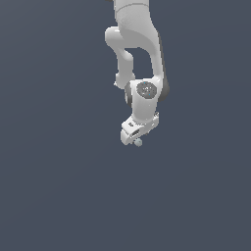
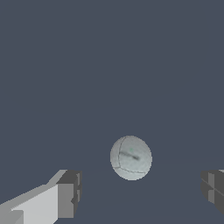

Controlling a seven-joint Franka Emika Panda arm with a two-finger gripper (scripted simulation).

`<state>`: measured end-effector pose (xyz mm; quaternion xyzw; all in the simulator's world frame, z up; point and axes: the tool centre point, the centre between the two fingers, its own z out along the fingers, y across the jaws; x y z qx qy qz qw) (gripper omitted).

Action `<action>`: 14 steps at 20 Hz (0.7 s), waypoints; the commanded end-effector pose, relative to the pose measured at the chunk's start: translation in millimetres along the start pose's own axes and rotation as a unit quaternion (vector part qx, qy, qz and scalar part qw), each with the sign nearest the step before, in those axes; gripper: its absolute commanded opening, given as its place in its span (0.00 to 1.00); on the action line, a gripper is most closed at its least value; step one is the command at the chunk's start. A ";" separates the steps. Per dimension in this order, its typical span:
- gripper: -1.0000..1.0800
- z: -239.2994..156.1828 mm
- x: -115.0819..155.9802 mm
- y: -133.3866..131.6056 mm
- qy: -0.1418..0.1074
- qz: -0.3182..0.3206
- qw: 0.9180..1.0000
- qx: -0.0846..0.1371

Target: Pick up the object and move it to a goal position.

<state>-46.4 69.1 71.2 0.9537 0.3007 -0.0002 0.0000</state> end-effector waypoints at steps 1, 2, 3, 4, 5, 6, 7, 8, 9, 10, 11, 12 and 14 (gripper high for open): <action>0.96 2.5 -0.2 0.2 0.000 0.000 1.000 0.000; 0.96 4.8 -0.2 -0.1 0.000 0.000 1.000 0.000; 0.96 7.8 -0.4 0.0 0.000 0.000 1.000 0.000; 0.96 11.5 -0.4 -0.4 0.000 -0.001 1.000 0.000; 0.96 15.7 -0.5 -0.6 0.000 -0.001 1.000 0.000; 0.96 20.6 -0.6 -0.8 0.000 -0.001 1.000 0.000; 0.96 26.1 -0.8 -0.9 0.000 -0.002 1.000 0.000; 0.96 31.4 -1.0 -1.1 0.000 -0.002 1.000 0.000; 0.96 36.1 -1.0 -1.2 0.000 -0.003 1.000 0.000; 0.96 40.1 -1.2 -1.0 0.000 -0.003 1.000 0.000; 0.96 43.3 -1.0 -1.2 0.000 -0.003 1.000 0.000; 0.96 45.9 -1.0 -1.0 0.000 -0.003 1.000 0.000; 0.96 49.2 -0.7 -0.6 0.000 -0.003 1.000 0.000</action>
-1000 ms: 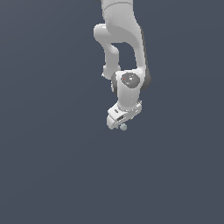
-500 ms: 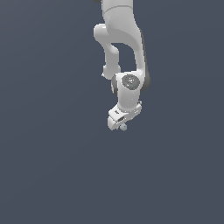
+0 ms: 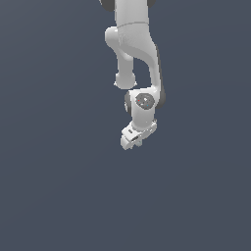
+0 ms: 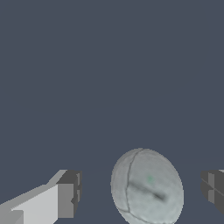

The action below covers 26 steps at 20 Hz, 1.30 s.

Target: Pick up the object and move it to a goal position.

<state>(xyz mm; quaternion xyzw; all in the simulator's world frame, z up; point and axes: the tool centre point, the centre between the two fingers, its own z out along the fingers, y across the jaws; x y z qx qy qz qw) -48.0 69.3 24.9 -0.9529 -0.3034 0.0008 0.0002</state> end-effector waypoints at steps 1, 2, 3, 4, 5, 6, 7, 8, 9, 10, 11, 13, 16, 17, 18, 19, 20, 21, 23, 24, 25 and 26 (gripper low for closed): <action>0.96 3.7 0.8 0.2 0.001 0.000 1.000 0.000; 0.96 3.9 0.8 0.3 0.001 0.000 1.000 0.000; 0.00 3.9 0.8 0.3 0.001 0.000 1.000 0.000; 0.00 3.9 0.8 0.3 0.001 0.000 1.000 0.000; 0.00 3.9 0.8 0.3 0.001 0.000 1.000 0.000; 0.00 3.9 0.8 0.3 0.001 0.000 1.000 0.000; 0.00 3.9 0.8 0.3 0.001 0.000 1.000 0.000; 0.00 3.9 0.8 0.3 0.001 0.000 1.000 0.000; 0.00 3.9 0.8 0.3 0.001 0.000 1.000 0.000; 0.00 3.9 0.8 0.3 0.001 0.000 1.000 0.000; 0.00 3.9 0.8 0.3 0.001 0.000 1.000 0.000; 0.00 3.5 0.8 0.8 0.001 0.000 1.000 -0.001; 0.00 1.5 -0.1 1.1 0.001 0.000 1.000 -0.001; 0.00 0.0 -0.8 1.4 0.001 0.000 1.000 -0.001; 0.00 -1.9 -1.7 1.7 0.001 0.000 1.000 -0.001; 0.00 -4.3 -2.9 2.2 0.001 0.000 1.000 -0.001; 0.00 -7.1 -4.2 2.7 0.001 0.000 1.000 -0.001; 0.00 -10.3 -5.7 3.3 0.001 0.000 1.000 -0.001; 0.00 -18.1 -9.4 4.7 0.001 0.000 1.000 -0.001; 0.00 -22.5 -11.4 5.3 0.001 0.000 1.000 -0.001; 0.00 -27.5 -13.7 6.2 0.001 0.000 1.000 -0.001; 0.00 -32.9 -16.3 7.2 0.001 0.000 1.000 -0.001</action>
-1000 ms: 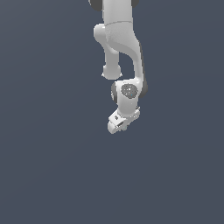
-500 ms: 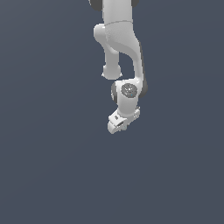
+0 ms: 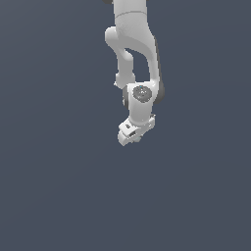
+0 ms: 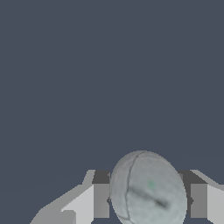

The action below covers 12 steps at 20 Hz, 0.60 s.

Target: Pick up the object and move it to a goal position.

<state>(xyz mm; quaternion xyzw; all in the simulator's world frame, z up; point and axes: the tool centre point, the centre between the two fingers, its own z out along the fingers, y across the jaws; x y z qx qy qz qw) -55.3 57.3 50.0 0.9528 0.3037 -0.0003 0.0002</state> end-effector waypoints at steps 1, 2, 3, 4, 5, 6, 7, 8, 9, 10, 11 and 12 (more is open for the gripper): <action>0.00 -13.8 -6.1 2.7 0.000 0.000 1.000 0.000; 0.00 -20.1 -9.0 3.9 0.000 0.000 1.000 0.000; 0.00 -26.9 -12.2 5.1 0.000 0.000 1.000 0.000; 0.00 -34.1 -15.4 6.2 0.000 0.000 1.000 -0.001; 0.00 -41.8 -19.0 7.6 0.000 0.000 1.000 -0.001; 0.00 -50.1 -22.7 9.1 0.000 0.000 1.000 -0.001; 0.00 -58.7 -26.7 10.6 0.000 0.000 1.000 -0.001; 0.00 -67.6 -30.7 12.2 0.000 0.000 1.000 -0.001; 0.00 -76.5 -34.7 13.8 0.000 0.000 1.000 -0.001; 0.00 -85.5 -38.8 15.3 0.000 0.000 1.000 -0.001; 0.00 -94.5 -42.7 16.8 0.000 0.000 1.000 0.000; 0.00 -103.7 -46.8 18.4 0.000 0.000 1.000 0.000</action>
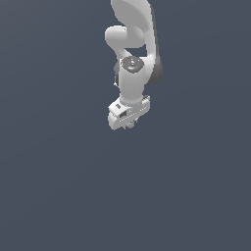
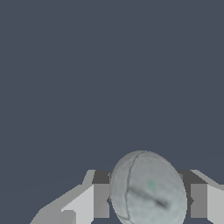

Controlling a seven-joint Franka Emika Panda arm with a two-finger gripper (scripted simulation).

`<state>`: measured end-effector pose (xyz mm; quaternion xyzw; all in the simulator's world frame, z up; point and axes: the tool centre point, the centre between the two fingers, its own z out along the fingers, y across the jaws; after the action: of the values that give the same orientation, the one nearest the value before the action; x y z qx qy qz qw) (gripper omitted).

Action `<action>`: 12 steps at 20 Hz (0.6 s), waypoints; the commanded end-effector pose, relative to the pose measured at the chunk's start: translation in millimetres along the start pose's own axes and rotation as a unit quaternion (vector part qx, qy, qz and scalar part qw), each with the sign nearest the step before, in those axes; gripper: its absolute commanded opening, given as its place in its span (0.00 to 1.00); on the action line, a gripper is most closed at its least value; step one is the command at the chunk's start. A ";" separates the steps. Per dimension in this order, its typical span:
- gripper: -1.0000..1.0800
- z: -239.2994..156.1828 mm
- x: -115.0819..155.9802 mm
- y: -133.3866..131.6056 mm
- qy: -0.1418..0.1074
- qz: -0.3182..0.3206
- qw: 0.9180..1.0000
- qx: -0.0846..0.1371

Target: Pick up the object and move it to a goal position.

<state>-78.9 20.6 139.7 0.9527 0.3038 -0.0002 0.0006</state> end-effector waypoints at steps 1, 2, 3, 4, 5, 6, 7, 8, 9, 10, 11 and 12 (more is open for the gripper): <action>0.00 -23.3 -10.4 3.7 0.000 0.000 1.000 0.000; 0.00 -32.7 -14.6 5.4 0.000 0.000 1.000 0.000; 0.00 -42.3 -18.8 7.0 0.001 0.000 1.000 0.001; 0.00 -52.1 -23.1 8.7 0.001 0.000 1.000 0.001; 0.00 -62.1 -27.4 10.5 0.001 0.000 1.000 0.001; 0.00 -72.4 -31.9 12.3 0.001 0.000 1.000 0.001; 0.00 -82.9 -36.4 14.1 0.001 0.000 1.000 0.001; 0.00 -93.7 -41.1 16.1 0.001 -0.001 1.000 0.001; 0.00 -104.4 -45.6 17.9 0.001 -0.001 1.000 0.001; 0.00 -114.9 -50.2 19.9 0.002 -0.001 1.000 0.002; 0.00 -125.3 -54.6 21.8 0.002 -0.001 1.000 0.002; 0.00 -135.6 -59.0 23.6 0.002 -0.001 1.000 0.002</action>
<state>-108.8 -26.6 259.3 0.9526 0.3042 0.0008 -0.0009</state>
